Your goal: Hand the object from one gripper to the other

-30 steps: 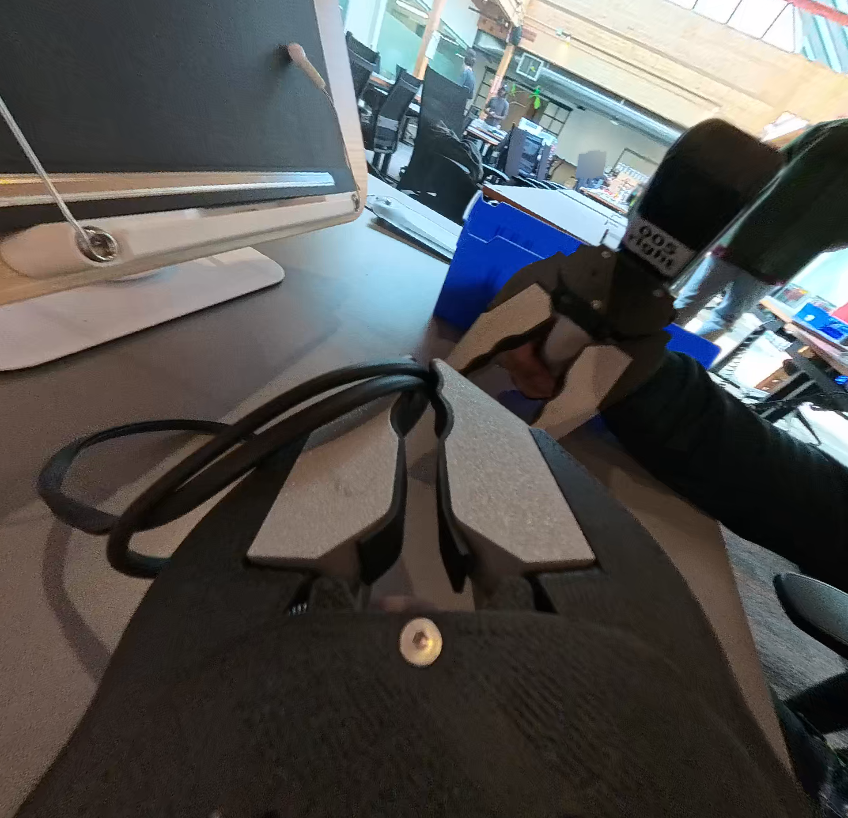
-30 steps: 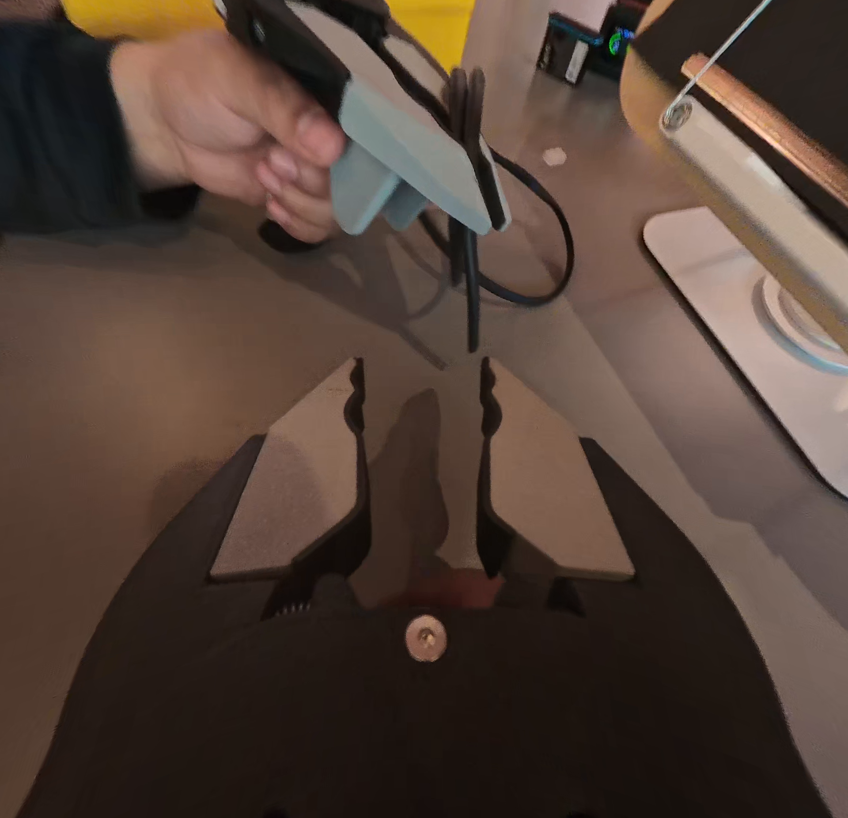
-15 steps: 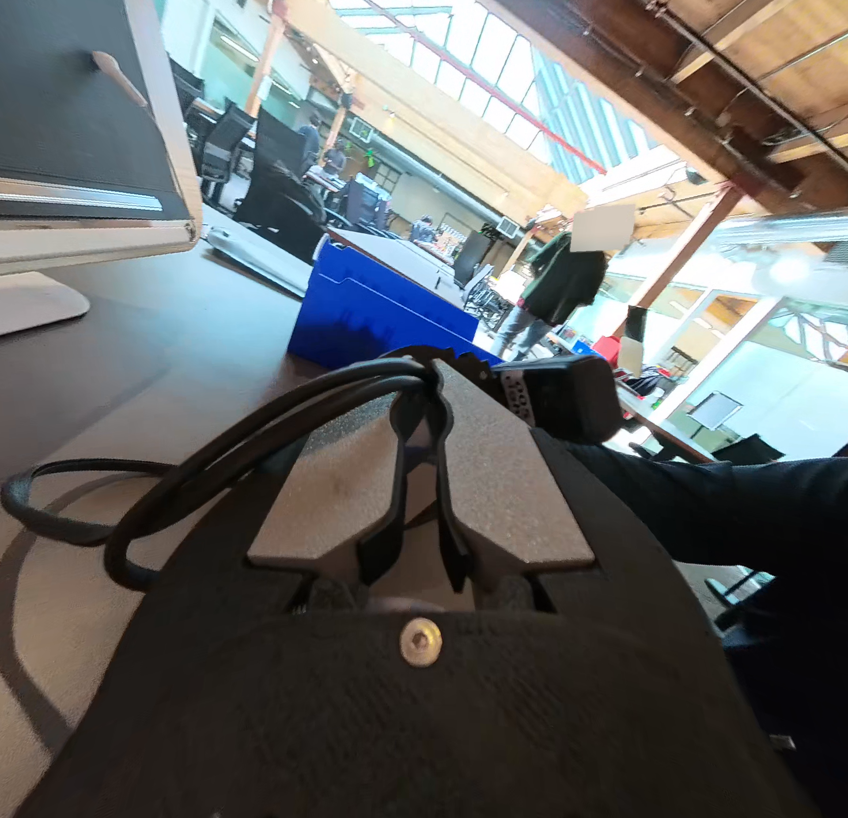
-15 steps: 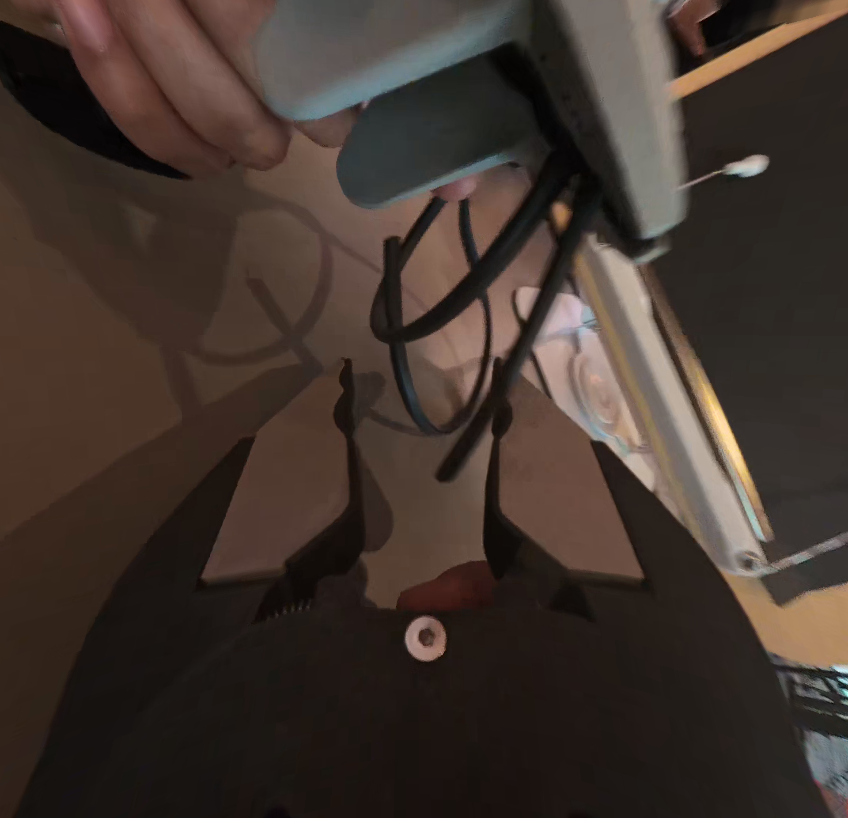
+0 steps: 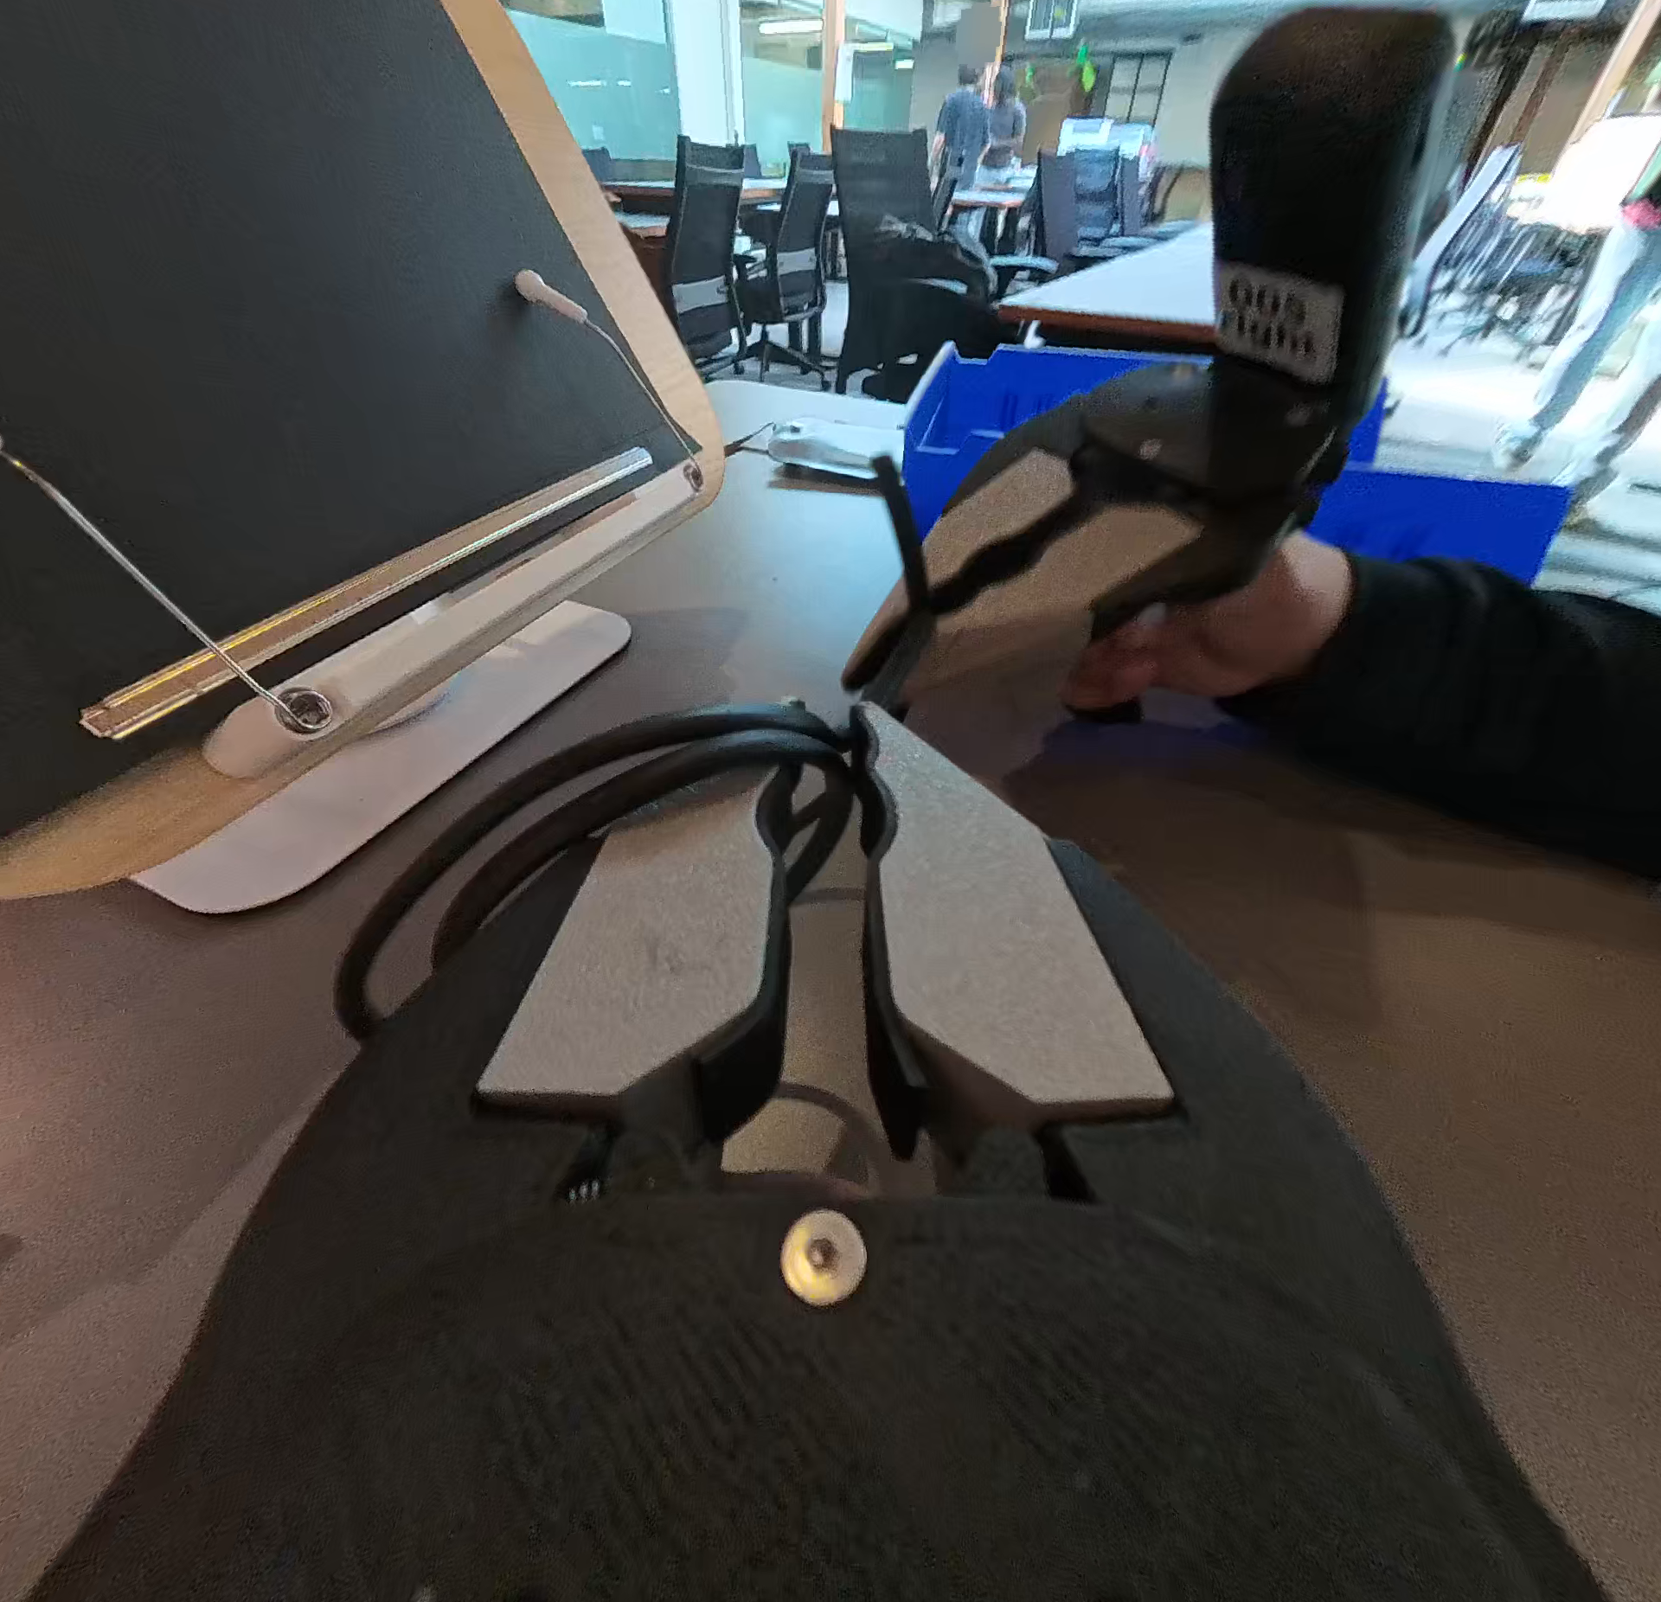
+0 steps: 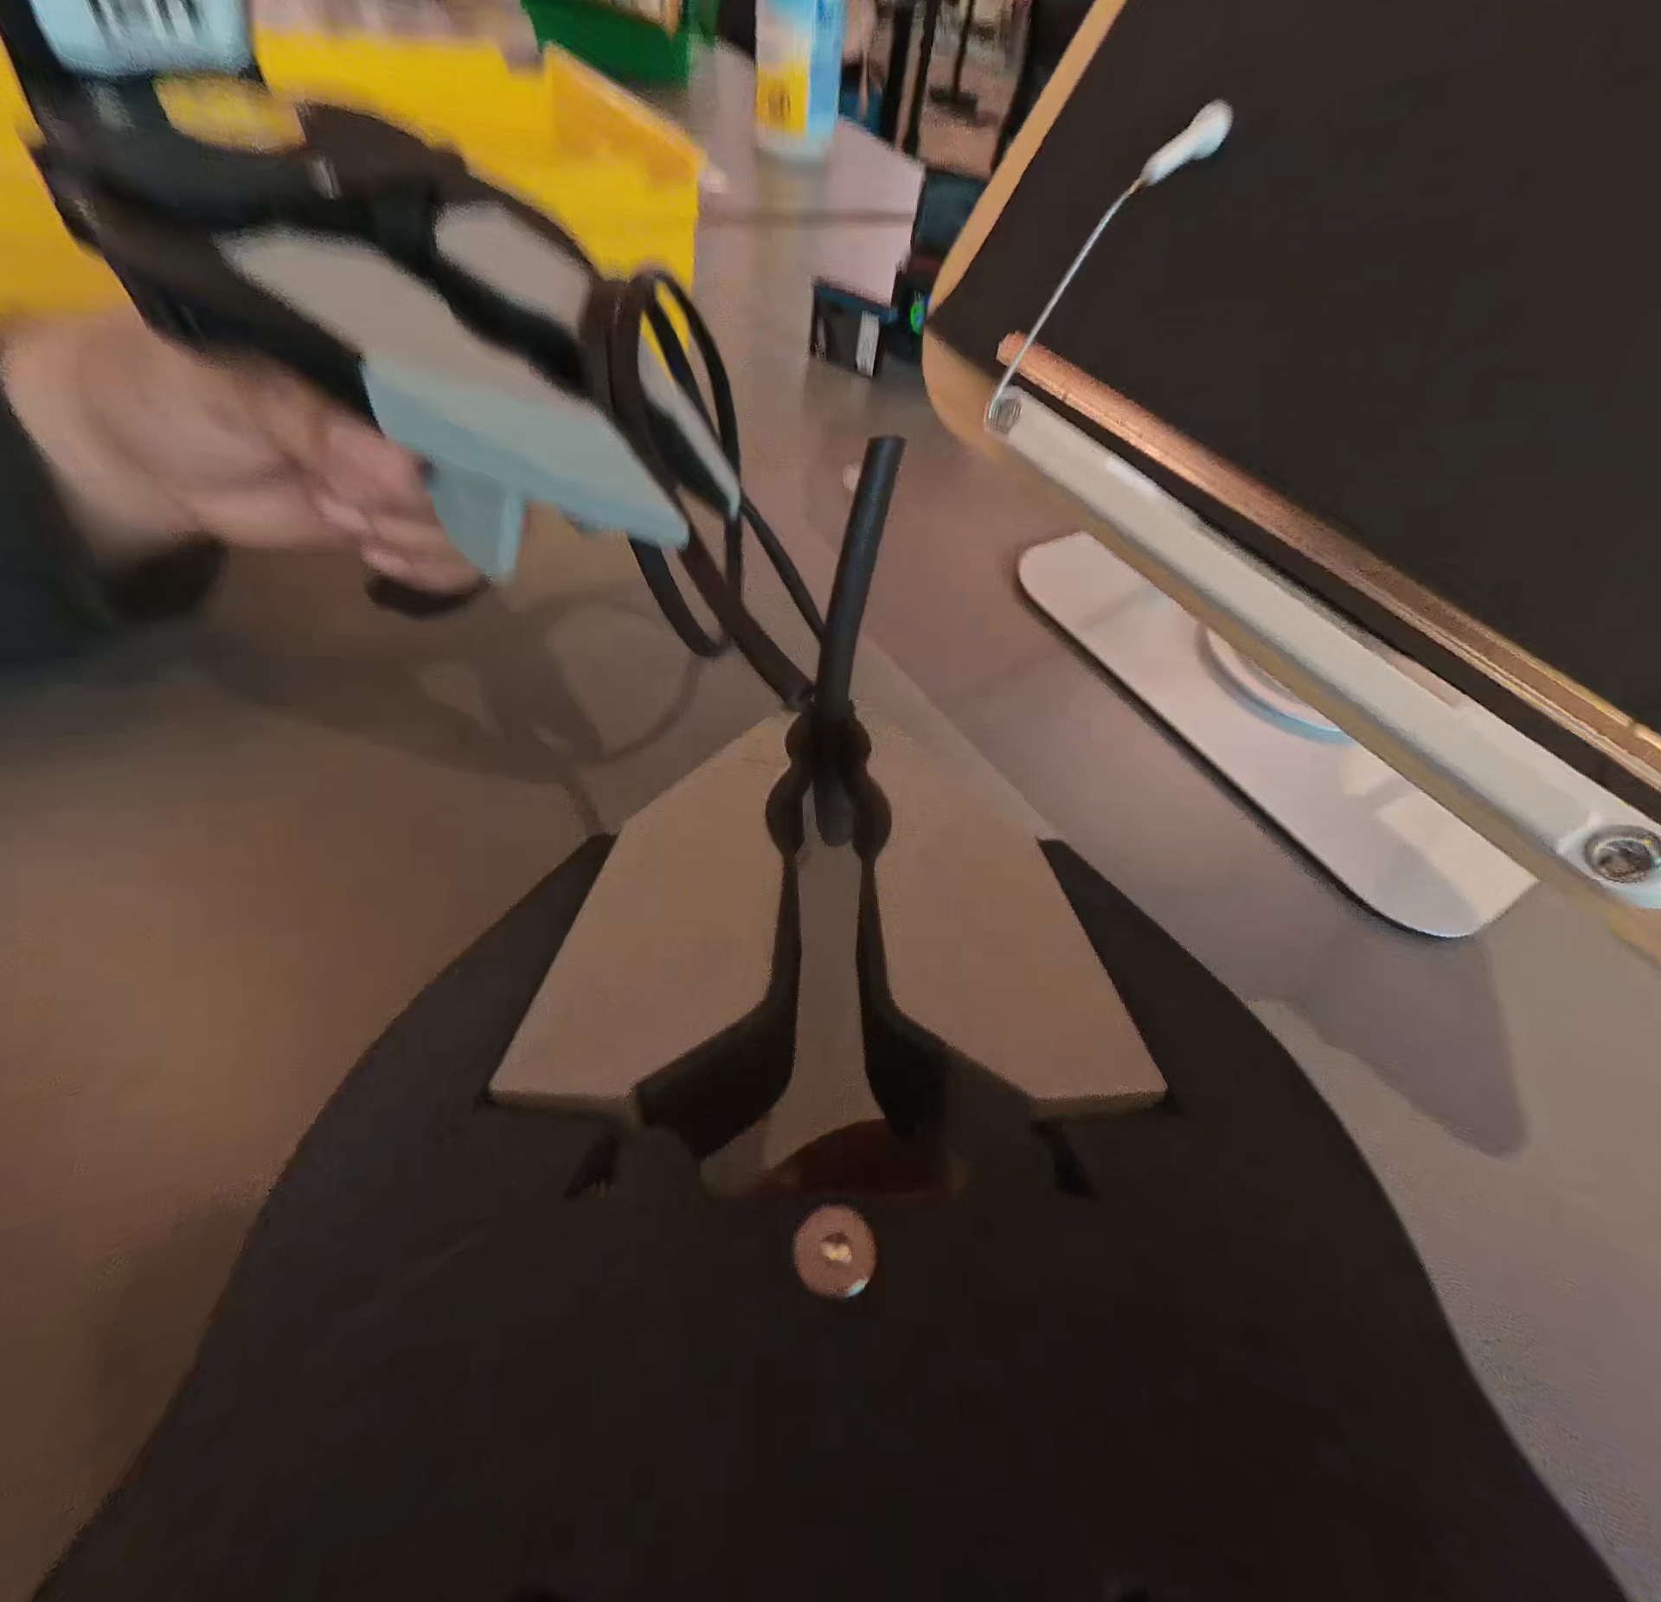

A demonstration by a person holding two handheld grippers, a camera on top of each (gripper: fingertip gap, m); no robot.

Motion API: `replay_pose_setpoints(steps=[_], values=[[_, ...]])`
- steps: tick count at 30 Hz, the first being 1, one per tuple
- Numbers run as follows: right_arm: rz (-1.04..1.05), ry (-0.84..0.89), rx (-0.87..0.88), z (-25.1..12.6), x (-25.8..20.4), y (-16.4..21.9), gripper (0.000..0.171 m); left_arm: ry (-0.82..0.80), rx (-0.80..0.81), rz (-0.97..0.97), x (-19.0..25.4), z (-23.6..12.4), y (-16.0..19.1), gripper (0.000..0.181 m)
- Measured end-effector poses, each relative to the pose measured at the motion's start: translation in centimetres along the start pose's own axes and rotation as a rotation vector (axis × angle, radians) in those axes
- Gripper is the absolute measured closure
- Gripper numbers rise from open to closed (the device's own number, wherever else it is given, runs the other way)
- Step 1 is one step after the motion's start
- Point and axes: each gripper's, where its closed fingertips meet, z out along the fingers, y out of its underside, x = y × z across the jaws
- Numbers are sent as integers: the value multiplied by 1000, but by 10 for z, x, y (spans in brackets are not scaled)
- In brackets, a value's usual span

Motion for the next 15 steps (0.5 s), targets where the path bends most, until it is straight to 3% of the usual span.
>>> replay_pose_setpoints(steps=[5, 7, 11, 15], values=[[141, -193, 67, -6, -21, -13, 170, -15, -75, 92, 7, 7, 12, 177], [103, -183, 61, -5, -23, -12, 170, -4, -99, 72, 4, 6, 16, 179], [152, -63, 87, -10, 2, -17, 170, -174, -233, 130, -32, -7, 35, 180], [203, -83, 149, -15, 4, -26, 171, -68, -298, 231, -6, 2, 46, 179]])
